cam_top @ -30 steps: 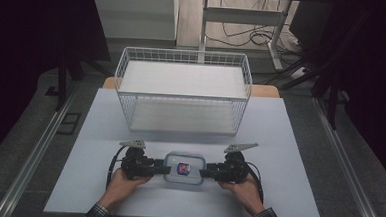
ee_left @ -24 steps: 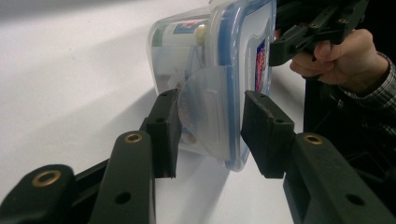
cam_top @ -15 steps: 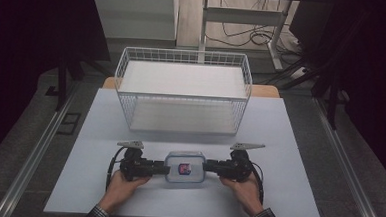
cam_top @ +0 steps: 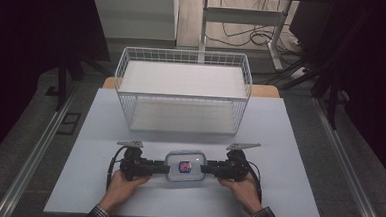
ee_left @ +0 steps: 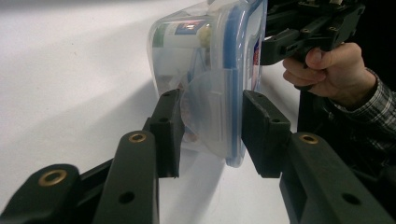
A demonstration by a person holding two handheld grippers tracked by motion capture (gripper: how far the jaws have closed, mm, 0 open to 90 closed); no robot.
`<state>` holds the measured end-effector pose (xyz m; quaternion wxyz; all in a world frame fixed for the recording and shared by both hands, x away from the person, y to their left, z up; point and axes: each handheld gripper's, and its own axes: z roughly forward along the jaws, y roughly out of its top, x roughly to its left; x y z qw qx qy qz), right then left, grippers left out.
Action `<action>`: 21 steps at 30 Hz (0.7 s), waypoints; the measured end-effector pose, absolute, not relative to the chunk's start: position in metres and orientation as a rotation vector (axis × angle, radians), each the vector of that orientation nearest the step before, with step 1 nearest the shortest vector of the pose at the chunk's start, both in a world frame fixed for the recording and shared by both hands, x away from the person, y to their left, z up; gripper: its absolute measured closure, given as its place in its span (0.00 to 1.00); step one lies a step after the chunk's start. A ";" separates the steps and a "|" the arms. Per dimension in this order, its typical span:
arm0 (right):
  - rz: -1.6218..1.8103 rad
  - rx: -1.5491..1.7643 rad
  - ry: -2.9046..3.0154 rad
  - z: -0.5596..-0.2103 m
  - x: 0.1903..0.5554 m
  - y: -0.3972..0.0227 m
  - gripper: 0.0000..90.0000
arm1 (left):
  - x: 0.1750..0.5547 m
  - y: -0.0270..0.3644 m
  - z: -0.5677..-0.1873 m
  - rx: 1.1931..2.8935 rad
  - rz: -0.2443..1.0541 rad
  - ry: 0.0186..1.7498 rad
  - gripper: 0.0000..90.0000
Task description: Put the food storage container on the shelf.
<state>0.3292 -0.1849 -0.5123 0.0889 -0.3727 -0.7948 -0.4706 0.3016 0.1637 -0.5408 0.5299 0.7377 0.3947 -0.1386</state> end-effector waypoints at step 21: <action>-1.459 -1.097 -2.295 -0.494 0.337 -0.182 0.61 | 0.307 0.168 -0.517 1.725 -0.305 0.939 0.67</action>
